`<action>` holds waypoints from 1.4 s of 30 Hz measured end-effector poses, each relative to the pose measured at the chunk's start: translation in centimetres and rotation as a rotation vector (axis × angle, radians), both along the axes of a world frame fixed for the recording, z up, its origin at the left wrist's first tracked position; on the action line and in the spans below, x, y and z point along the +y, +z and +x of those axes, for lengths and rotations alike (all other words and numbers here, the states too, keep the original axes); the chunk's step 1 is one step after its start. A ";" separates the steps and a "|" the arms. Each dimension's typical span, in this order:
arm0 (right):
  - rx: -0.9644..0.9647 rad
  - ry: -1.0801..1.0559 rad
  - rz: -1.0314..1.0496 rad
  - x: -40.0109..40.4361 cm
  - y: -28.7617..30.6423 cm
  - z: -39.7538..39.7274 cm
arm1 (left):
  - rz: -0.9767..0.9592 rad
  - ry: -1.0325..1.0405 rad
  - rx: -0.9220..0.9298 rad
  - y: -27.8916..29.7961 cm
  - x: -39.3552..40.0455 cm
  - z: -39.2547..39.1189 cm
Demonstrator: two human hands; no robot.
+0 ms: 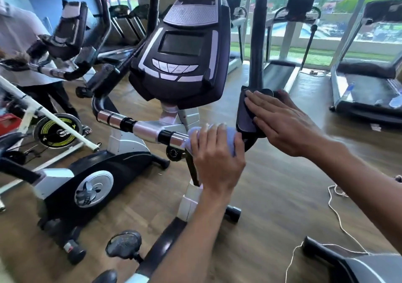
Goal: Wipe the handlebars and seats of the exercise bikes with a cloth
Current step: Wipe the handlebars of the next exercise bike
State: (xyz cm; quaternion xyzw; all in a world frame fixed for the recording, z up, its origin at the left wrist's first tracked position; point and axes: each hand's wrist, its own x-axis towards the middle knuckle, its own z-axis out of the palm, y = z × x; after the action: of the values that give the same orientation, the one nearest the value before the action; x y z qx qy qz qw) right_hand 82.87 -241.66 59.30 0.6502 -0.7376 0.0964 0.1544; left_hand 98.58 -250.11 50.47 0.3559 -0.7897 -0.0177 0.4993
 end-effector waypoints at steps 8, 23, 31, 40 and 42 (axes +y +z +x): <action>-0.010 0.021 -0.022 0.3 -0.7 0.5 | 0.067 0.013 -0.207 2.2 -2.8 -0.3; -0.009 0.081 0.015 -0.4 -0.2 0.1 | 0.305 -0.035 -0.293 5.1 -2.5 -0.4; -0.024 0.122 -0.008 -0.1 -0.9 0.7 | -0.072 0.047 -0.020 1.0 -0.1 -0.1; -0.035 0.145 0.022 0.2 -0.9 0.7 | -0.218 -0.101 0.074 -0.9 -1.8 1.5; -0.019 0.152 0.025 0.4 -0.9 0.7 | -0.257 -0.229 -0.008 -0.2 -4.3 3.0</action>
State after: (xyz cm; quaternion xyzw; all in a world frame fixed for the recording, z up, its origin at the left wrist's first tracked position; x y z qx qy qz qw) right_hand 83.53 -241.28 58.43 0.7052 -0.6888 0.1046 0.1314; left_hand 101.59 -254.42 50.32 0.1967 -0.8228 0.0281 0.5324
